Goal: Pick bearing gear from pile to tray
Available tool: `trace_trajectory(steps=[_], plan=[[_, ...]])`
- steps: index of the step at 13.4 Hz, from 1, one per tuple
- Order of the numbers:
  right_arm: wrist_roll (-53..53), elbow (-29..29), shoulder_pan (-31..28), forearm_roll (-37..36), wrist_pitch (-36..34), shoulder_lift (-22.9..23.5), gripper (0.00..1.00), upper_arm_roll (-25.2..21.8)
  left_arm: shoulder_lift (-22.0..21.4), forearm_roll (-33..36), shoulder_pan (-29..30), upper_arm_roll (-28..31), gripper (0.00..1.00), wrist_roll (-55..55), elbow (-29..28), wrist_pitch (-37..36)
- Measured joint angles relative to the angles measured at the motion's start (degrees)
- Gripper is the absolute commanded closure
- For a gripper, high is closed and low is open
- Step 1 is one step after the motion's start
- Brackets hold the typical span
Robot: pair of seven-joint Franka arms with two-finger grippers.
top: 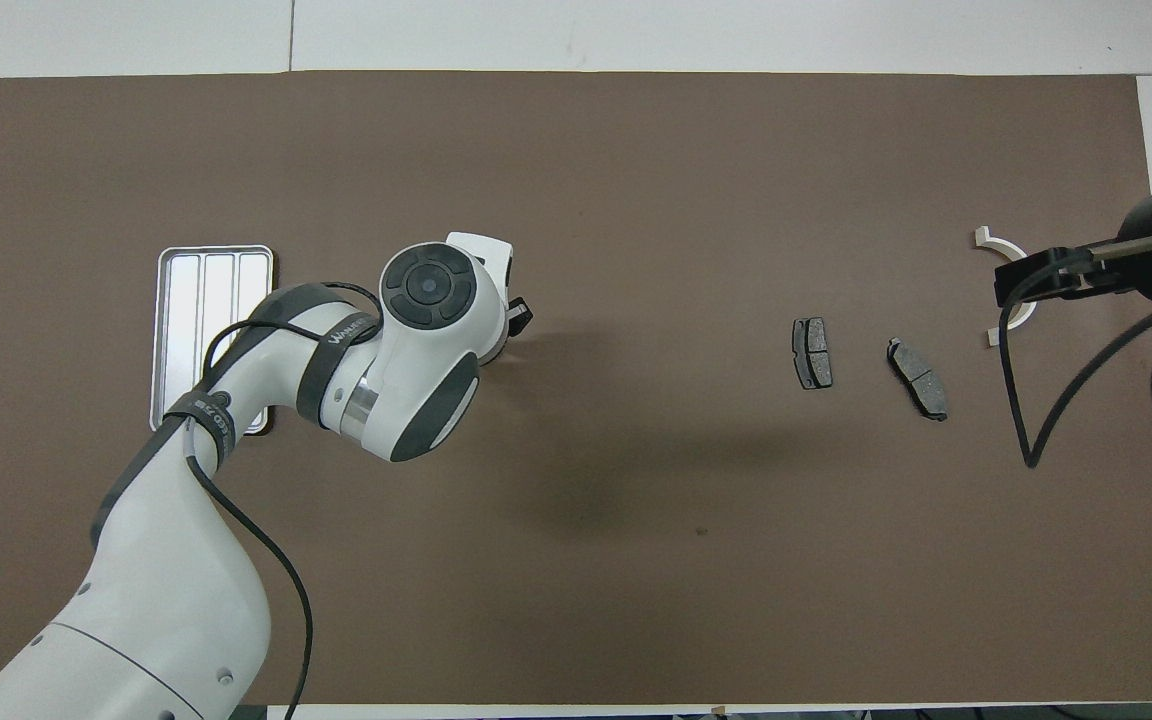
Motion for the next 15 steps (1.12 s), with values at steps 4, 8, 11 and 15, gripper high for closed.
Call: trace_trajectory(steps=[4,8,11,15], plan=[[0.0,0.0,0.1,1.4,-2.5,-2.0,0.0,-1.5,-4.6,0.5,12.3,0.4,0.98,18.5,-1.3,-4.2],[0.0,0.0,0.1,1.5,-2.6,-2.1,0.0,-1.6,-5.9,0.4,25.8,0.5,0.98,38.6,-2.9,-4.0],[0.0,0.0,0.1,1.5,-2.6,-2.1,0.0,-1.6,-5.7,0.4,28.8,0.4,0.98,43.1,-4.9,0.0],[0.0,0.0,0.1,1.5,-2.6,-2.0,0.0,-1.6,-5.2,0.4,29.6,0.3,0.97,44.9,-7.6,3.8]])
